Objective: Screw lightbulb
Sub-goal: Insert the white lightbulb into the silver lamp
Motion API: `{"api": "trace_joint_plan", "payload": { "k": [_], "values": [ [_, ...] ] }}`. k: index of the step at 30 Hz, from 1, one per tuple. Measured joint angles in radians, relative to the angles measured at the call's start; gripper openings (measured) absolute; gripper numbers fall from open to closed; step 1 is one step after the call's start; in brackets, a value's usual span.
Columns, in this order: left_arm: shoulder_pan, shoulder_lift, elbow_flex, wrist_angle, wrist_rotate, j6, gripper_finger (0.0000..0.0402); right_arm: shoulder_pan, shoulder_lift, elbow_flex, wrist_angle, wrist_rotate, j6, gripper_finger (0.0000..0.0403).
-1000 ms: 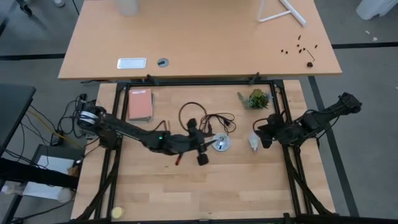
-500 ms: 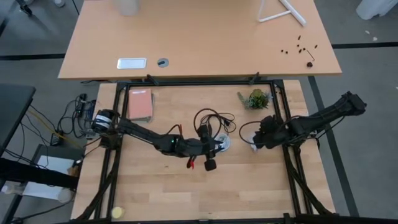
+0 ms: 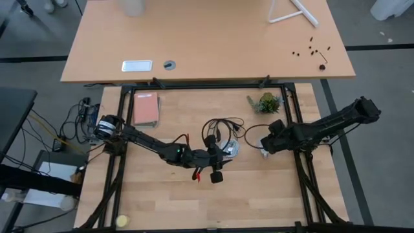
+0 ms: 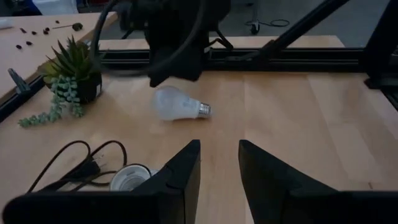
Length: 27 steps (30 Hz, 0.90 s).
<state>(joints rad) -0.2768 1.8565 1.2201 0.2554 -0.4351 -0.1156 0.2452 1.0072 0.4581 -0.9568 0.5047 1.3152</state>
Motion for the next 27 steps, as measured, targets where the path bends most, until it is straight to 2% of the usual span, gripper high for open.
{"api": "trace_joint_plan", "payload": {
  "k": [8, 16, 22, 27],
  "values": [
    [-0.039, 0.0, 0.0, -0.095, -0.001, 0.04, 0.0115, 0.04, 0.135, 0.0, 0.255, -0.11, -0.106, 0.0138],
    [-0.121, 0.0, 0.0, -0.161, -0.035, 0.085, 0.0115, 0.113, 0.255, 0.0, 0.466, -0.125, -0.104, 0.0138],
    [-0.151, 0.057, 0.002, -0.041, -0.09, 0.079, 0.0124, 0.146, 0.333, 0.001, 0.583, -0.09, -0.082, 0.0138],
    [-0.163, 0.162, -0.001, 0.114, -0.147, 0.085, 0.0159, 0.186, 0.35, -0.001, 0.665, -0.04, -0.062, 0.0138]
  ]
}}
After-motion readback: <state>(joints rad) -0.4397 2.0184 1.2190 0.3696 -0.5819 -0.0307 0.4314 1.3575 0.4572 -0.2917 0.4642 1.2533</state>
